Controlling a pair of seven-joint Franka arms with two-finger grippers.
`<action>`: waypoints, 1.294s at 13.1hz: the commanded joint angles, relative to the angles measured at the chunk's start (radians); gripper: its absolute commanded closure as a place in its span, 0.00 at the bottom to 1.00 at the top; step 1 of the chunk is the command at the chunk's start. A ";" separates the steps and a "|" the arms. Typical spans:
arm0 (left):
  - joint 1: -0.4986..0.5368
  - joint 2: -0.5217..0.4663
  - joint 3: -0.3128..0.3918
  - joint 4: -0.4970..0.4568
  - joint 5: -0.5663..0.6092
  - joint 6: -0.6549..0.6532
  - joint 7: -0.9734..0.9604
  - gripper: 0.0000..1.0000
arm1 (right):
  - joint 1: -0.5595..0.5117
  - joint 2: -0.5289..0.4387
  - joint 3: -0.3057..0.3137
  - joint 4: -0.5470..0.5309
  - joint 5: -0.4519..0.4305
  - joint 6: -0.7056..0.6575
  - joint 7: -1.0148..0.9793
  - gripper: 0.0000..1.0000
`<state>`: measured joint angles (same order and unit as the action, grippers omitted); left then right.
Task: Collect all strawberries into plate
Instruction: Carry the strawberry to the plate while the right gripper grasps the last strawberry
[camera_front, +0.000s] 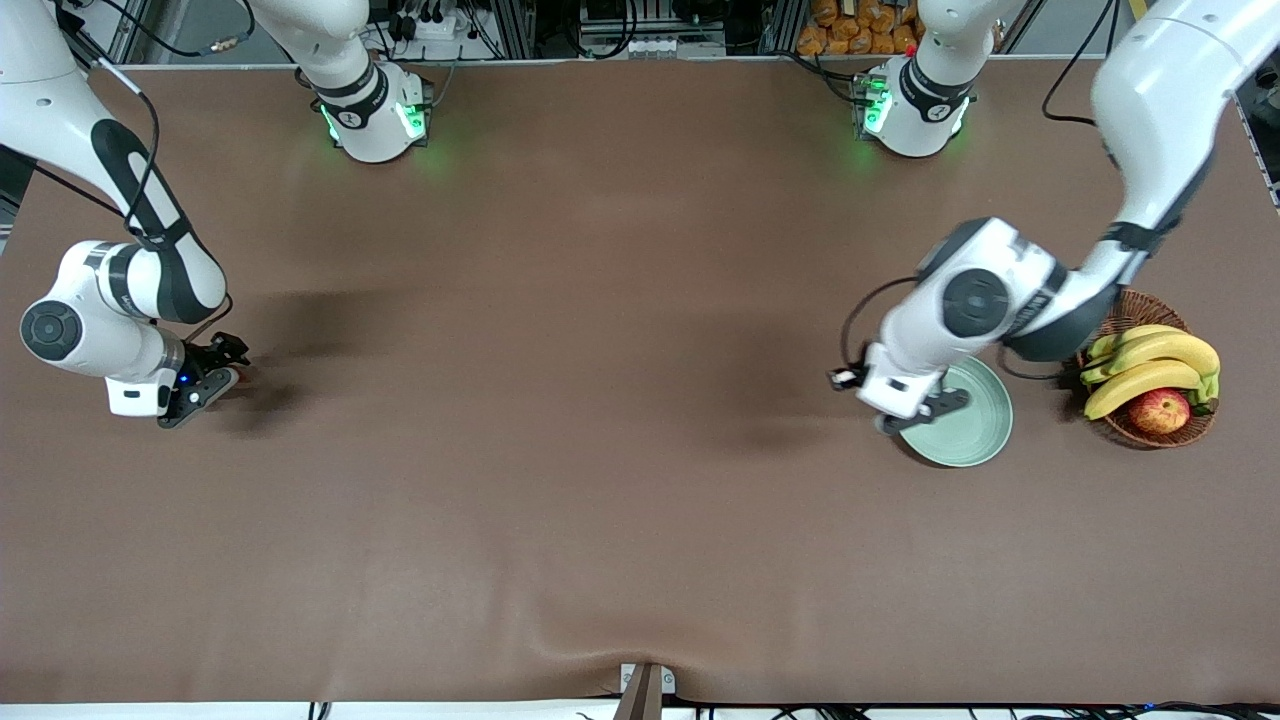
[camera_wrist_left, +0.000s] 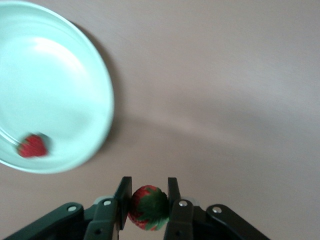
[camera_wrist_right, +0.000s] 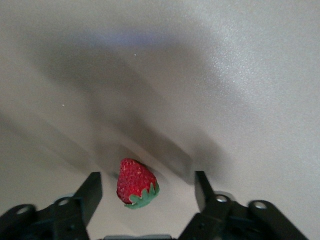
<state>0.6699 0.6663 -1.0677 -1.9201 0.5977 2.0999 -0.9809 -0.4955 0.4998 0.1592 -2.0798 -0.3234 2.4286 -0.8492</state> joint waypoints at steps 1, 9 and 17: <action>0.055 -0.047 -0.014 -0.043 -0.001 -0.004 0.074 1.00 | -0.008 -0.006 -0.007 -0.034 -0.009 0.096 -0.113 0.75; 0.175 -0.013 0.029 -0.037 0.010 0.025 0.368 1.00 | -0.003 -0.050 0.005 -0.020 0.003 0.084 -0.093 1.00; 0.220 0.044 0.112 -0.051 0.115 0.176 0.505 1.00 | 0.001 -0.110 0.150 0.030 0.076 0.083 0.048 1.00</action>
<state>0.8889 0.6965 -0.9617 -1.9598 0.6566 2.2387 -0.4753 -0.4948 0.3956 0.2747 -2.0371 -0.2756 2.4807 -0.8068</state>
